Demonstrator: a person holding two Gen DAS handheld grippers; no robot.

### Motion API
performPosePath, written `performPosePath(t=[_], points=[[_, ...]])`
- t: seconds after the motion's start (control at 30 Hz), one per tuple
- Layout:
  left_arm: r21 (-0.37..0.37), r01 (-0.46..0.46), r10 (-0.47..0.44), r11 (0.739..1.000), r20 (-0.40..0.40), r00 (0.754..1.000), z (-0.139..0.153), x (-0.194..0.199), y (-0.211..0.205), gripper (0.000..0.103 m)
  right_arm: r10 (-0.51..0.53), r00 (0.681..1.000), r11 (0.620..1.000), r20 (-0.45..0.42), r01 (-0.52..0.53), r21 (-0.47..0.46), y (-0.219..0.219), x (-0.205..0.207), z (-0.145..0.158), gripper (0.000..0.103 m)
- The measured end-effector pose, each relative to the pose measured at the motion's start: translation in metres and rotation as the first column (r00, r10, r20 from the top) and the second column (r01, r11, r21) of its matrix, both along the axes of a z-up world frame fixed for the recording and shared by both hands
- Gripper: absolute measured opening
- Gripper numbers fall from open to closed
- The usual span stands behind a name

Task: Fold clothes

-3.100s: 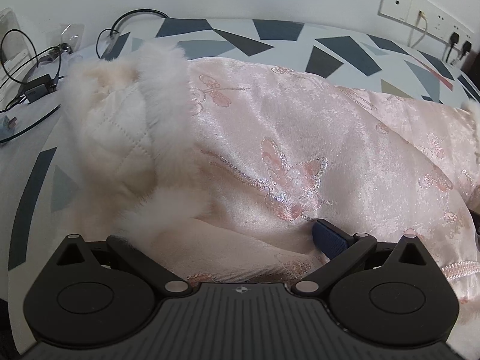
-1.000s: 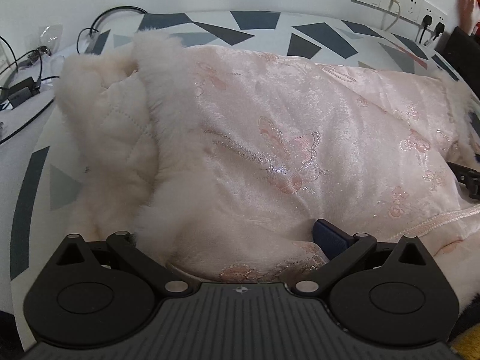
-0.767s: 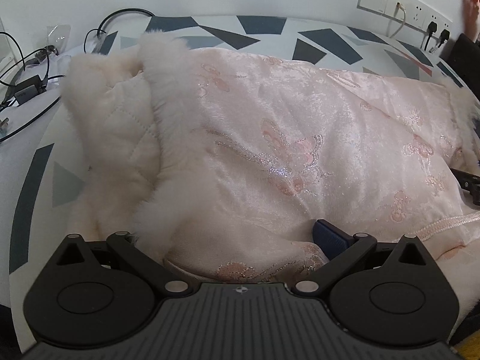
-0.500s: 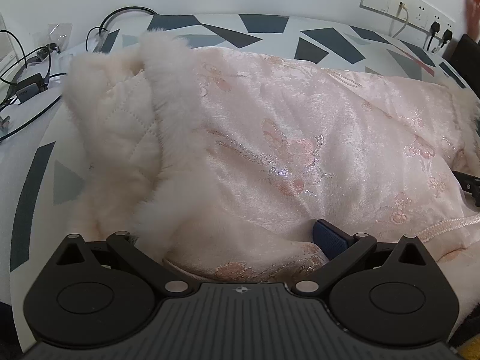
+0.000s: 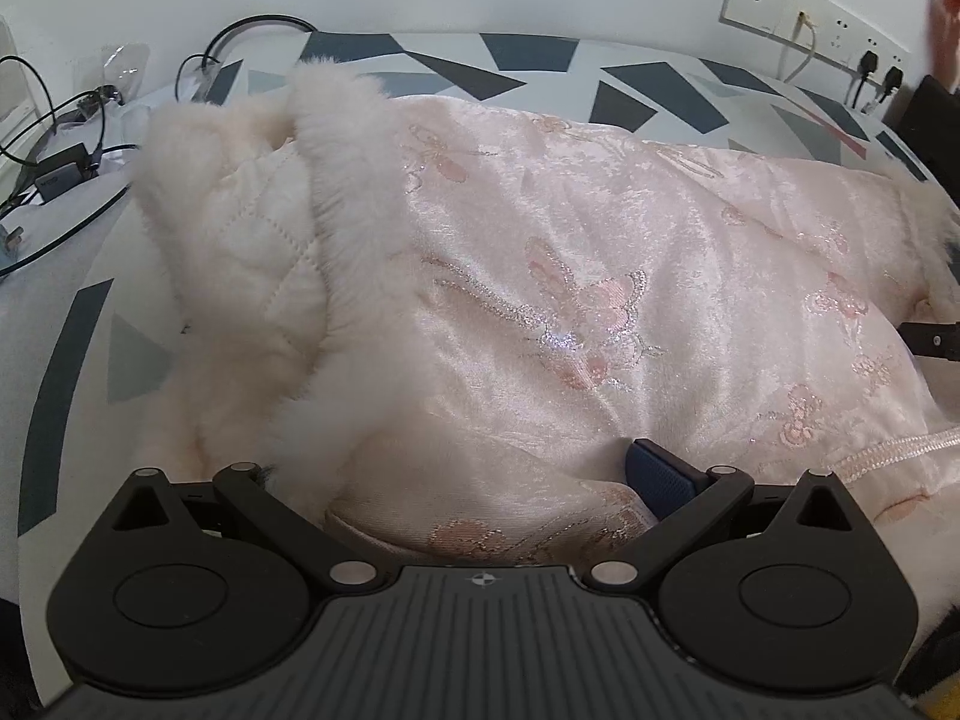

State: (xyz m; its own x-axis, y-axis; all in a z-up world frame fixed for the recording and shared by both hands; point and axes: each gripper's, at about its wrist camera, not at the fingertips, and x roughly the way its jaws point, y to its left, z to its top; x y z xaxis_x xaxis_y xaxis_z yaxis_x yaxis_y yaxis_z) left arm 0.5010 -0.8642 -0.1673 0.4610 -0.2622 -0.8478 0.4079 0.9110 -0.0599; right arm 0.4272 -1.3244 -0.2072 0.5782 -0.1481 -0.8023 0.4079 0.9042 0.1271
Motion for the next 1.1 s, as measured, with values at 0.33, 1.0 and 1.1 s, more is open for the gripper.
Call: performPosePath(t=[0.33,1.0,1.1], points=[[-0.098,0.08,-0.078,0.992,0.023,0.997,0.024,-0.022,0.008,0.103,0.026,0.992,1.0,0.12,-0.027,0.005,-0.005,-0.021,0.026,0.102],[-0.099,0.051,-0.045,0.994,0.057,0.997,0.037,-0.015,0.036,0.103,0.171,0.984,0.983,-0.045,-0.173,-0.057,0.025,-0.015,0.01,0.102],[-0.112,0.031,-0.022,0.993,0.085,0.996,0.045,-0.011,0.042,0.103,0.135,0.991,0.99,0.011,-0.134,-0.049,0.022,-0.013,0.023,0.102]])
